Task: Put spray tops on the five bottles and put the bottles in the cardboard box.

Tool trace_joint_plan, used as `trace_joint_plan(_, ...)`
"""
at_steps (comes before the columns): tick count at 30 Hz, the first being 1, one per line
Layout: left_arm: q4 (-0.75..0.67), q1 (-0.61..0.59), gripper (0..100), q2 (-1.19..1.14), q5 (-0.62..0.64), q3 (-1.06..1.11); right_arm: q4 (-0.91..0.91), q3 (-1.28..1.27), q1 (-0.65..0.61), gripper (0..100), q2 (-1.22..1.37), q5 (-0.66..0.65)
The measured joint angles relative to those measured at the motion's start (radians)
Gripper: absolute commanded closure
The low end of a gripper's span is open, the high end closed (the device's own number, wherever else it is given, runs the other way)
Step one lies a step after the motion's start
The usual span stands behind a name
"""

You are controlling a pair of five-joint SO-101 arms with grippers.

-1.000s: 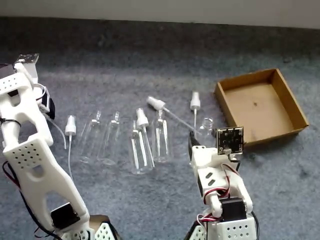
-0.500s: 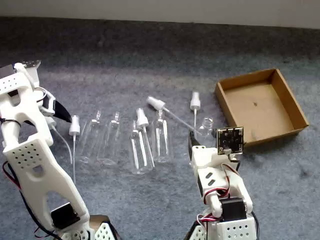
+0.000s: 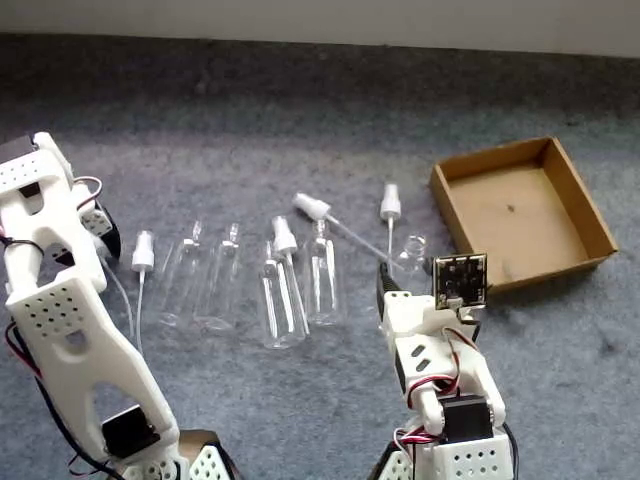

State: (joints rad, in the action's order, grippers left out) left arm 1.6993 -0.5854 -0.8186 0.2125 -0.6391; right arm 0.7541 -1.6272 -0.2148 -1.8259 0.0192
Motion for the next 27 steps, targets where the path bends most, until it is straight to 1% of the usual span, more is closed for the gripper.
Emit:
trace_joint_plan(6,-0.025,0.0,98,0.0,0.002,0.0,0.0,0.0,0.0,96.1,0.0,0.0)
trace_joint_plan(20,-0.026,0.0,97,0.0,0.0,0.0,0.0,0.0,0.0,96.1,0.0,0.0)
trace_joint_plan(25,-0.026,0.0,97,0.0,-0.092,0.0,0.0,0.0,0.0,96.1,0.0,0.0)
trace_joint_plan(27,-0.026,0.0,97,0.0,-0.106,0.0,0.0,0.0,0.0,96.1,0.0,0.0)
